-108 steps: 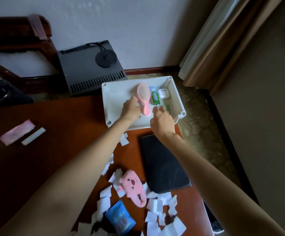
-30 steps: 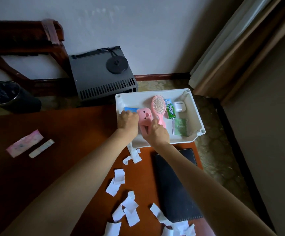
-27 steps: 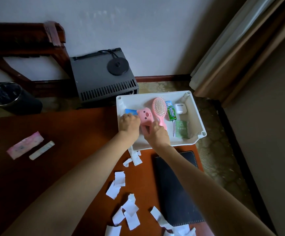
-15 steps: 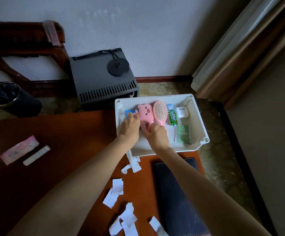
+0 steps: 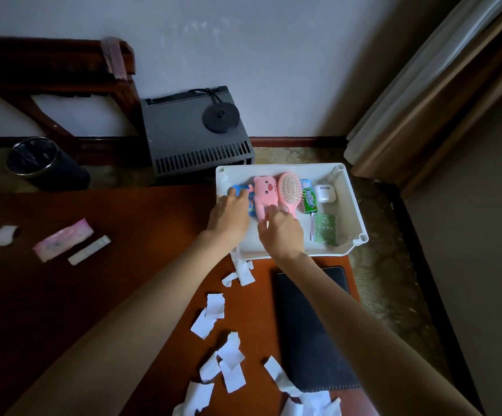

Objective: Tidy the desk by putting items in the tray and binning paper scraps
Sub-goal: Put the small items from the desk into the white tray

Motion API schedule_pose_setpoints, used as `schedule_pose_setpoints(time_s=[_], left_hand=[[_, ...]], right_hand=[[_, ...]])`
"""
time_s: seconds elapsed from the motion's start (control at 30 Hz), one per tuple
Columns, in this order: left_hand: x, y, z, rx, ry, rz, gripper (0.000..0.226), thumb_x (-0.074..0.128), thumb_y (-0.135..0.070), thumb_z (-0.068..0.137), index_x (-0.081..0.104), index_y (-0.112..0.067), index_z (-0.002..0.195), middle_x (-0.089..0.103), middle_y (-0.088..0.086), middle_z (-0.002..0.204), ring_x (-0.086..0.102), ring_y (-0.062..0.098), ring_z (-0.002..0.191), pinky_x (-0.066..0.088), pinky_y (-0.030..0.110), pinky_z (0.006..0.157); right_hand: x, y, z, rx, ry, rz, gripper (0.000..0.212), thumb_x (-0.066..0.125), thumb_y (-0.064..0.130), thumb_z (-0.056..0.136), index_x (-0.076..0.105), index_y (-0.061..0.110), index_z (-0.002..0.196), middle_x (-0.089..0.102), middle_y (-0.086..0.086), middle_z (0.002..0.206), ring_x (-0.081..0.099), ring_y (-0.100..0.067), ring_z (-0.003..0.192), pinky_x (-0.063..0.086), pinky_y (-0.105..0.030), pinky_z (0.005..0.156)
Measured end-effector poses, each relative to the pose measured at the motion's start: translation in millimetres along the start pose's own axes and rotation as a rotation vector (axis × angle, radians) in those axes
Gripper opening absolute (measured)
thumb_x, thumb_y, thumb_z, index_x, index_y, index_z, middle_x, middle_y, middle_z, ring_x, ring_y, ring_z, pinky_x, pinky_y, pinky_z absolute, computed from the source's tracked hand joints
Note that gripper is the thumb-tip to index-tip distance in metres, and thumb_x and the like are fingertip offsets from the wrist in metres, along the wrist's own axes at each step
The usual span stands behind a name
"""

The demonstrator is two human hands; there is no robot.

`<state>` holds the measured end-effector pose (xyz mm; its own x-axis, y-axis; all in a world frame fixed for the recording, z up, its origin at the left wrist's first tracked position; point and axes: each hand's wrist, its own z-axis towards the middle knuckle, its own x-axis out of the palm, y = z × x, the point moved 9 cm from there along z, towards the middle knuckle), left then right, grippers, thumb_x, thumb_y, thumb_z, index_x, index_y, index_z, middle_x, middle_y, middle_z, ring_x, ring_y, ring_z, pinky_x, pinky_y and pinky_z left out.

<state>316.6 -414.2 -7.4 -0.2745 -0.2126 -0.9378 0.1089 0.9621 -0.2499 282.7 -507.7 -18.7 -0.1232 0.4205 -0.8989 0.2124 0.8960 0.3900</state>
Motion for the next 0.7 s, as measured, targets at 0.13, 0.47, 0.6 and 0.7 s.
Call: schedule_pose_setpoints(time_s=[0.13,0.47,0.6,0.7], left_hand=[[-40,53,-45,-0.113,-0.158,-0.012,0.036,0.036,-0.011,0.098,0.045,-0.007,0.132,0.05,0.015,0.129,0.052,0.03,0.117,0.045,0.037,0.091],[-38,281,-147,-0.483,-0.18,-0.157,0.033,0.044,-0.013,0.097,0.052,-0.003,0.129,0.056,0.017,0.125,0.057,0.029,0.115,0.048,0.032,0.089],[-30,336,-138,-0.49,-0.137,-0.18,0.045,0.049,-0.016,0.096,0.04,-0.005,0.138,0.046,0.016,0.138,0.044,0.03,0.129,0.042,0.036,0.102],[-24,362,-120,-0.42,-0.099,-0.175,0.061,0.057,-0.018,0.092,0.029,-0.004,0.144,0.035,0.015,0.149,0.031,0.03,0.139,0.035,0.038,0.109]], right_hand=[[-15,70,-33,-0.184,-0.087,-0.13,0.026,0.066,0.006,0.075,0.06,-0.002,0.099,0.068,-0.02,0.09,0.066,-0.034,0.081,0.05,-0.031,0.071],[118,232,-109,-0.455,0.347,-0.109,0.04,0.036,0.008,0.097,0.033,0.006,0.137,0.044,-0.018,0.138,0.045,-0.035,0.128,0.04,-0.037,0.102],[174,275,-110,-0.502,0.502,-0.197,0.064,0.045,0.005,0.092,0.015,0.015,0.148,0.015,-0.012,0.156,0.014,-0.03,0.146,0.02,-0.043,0.119],[189,295,-97,-0.474,0.526,-0.276,0.071,0.049,0.001,0.09,0.014,0.017,0.149,0.005,-0.01,0.159,0.007,-0.03,0.147,0.023,-0.047,0.117]])
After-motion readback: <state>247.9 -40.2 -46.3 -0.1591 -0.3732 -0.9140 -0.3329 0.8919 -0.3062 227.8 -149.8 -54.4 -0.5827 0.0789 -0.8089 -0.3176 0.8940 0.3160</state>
